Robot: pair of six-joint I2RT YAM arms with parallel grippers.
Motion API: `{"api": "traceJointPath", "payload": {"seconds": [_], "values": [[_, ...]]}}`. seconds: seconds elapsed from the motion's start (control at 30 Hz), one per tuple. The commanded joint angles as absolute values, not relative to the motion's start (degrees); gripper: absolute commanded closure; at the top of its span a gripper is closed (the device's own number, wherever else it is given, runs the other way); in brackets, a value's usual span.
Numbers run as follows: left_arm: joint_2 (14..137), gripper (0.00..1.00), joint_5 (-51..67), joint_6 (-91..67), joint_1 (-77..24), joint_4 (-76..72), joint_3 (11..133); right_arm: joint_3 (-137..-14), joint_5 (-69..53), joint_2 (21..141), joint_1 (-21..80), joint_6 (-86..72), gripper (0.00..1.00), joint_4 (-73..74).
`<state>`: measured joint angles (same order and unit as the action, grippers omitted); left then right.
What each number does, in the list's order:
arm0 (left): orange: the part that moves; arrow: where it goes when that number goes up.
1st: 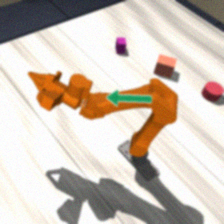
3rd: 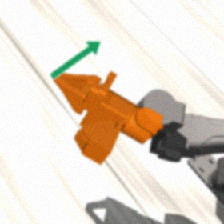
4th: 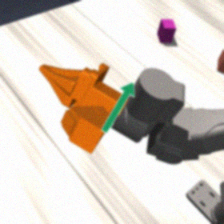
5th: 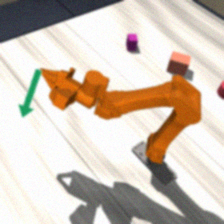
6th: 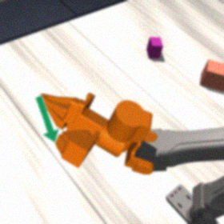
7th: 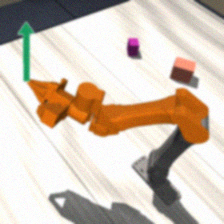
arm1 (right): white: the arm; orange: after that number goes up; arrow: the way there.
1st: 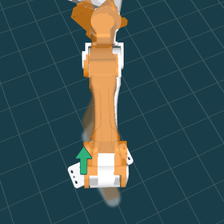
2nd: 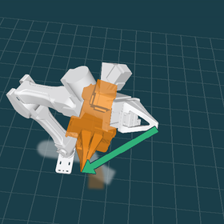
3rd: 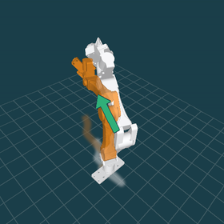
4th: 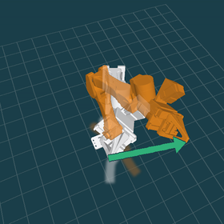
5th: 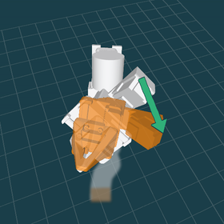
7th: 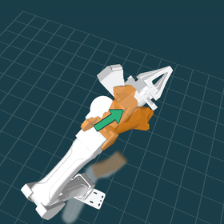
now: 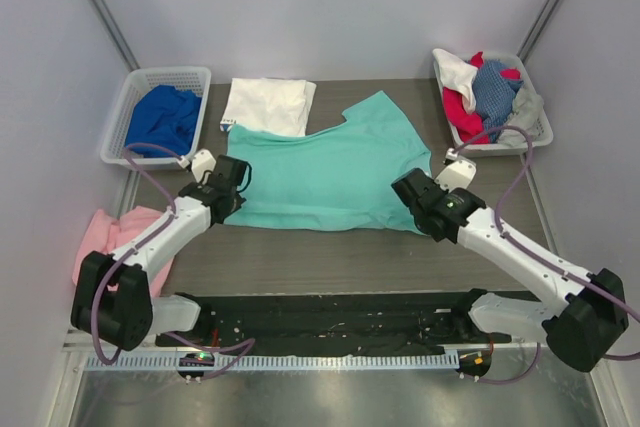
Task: Fold and stack the t-shirts
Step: Fold the tshirt
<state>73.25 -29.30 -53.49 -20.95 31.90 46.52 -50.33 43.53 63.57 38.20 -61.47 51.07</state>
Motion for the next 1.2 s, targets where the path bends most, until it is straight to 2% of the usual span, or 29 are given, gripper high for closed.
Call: {"api": "traceJointPath", "payload": {"seconds": [0.0, 0.73, 1.17], "values": [[74.09, 1.00, -30.76, -52.12, -19.87, 29.18, 49.83, -53.87, 43.51, 67.23, 36.04, -52.30, 0.99, 41.76], [78.40, 1.00, -29.00, -50.45, -16.00, 26.90, 51.15, -68.73, 37.18, 90.86, 26.72, -39.99, 0.99, 28.30], [84.19, 1.00, -27.25, -49.04, -14.15, 24.61, 54.31, -73.04, 35.51, 97.12, 25.23, -38.41, 0.99, 27.25]]}}
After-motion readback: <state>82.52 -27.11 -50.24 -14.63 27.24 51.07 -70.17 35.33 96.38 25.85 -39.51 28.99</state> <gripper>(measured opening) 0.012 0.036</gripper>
